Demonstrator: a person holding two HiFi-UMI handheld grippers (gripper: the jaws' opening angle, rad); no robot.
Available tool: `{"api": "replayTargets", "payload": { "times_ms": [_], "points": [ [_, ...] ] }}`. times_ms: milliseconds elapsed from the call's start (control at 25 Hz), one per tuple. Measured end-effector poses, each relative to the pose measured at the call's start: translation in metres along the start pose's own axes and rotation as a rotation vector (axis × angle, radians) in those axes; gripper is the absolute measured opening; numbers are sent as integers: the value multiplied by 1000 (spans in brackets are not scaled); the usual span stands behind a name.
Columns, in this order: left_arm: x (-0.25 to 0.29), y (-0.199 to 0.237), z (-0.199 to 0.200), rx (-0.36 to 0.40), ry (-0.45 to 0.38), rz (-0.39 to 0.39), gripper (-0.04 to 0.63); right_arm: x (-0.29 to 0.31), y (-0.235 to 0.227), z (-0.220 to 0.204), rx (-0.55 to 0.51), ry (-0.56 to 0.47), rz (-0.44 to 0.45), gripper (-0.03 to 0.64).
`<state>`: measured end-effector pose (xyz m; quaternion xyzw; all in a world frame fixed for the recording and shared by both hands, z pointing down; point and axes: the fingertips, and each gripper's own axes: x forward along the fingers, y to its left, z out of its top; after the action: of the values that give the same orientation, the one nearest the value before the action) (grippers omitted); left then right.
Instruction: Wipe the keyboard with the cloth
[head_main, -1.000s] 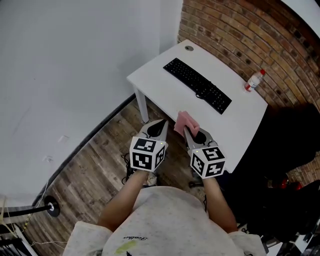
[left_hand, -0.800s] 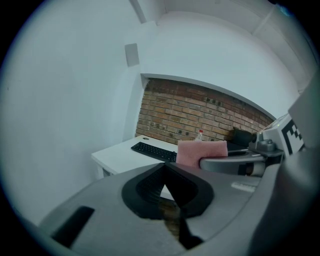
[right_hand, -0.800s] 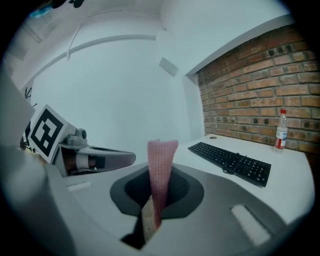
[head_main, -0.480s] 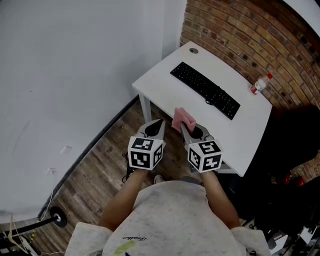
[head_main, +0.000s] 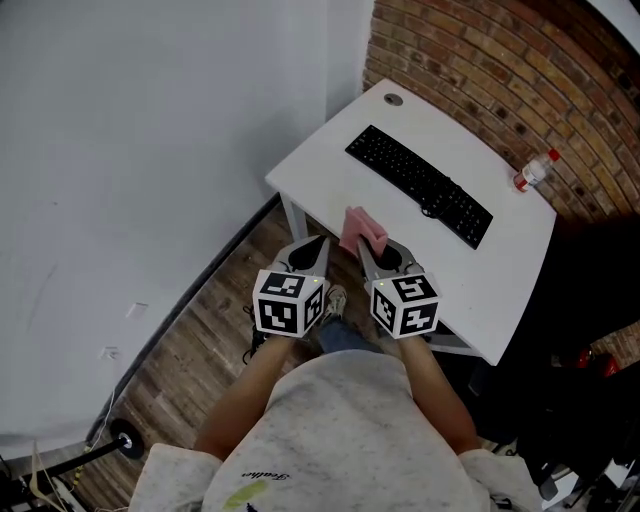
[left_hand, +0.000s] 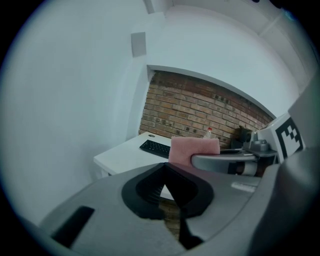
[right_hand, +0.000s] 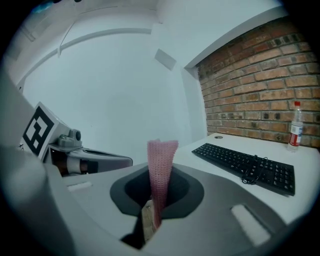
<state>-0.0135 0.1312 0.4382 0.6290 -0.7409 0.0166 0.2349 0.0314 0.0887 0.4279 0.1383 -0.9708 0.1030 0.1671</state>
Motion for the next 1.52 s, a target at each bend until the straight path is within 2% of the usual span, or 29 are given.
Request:
{"api": "replayTargets", "payload": {
  "times_ms": [480, 920, 1520],
  "points": [
    [88, 55, 39, 45, 54, 1, -2, 97, -61, 24, 48, 3, -15, 21],
    [174, 97, 55, 60, 137, -36, -2, 182, -112, 31, 101, 13, -45, 21],
    [215, 131, 56, 90, 221, -57, -2, 255, -144, 8, 115, 84, -125, 21]
  ]
}}
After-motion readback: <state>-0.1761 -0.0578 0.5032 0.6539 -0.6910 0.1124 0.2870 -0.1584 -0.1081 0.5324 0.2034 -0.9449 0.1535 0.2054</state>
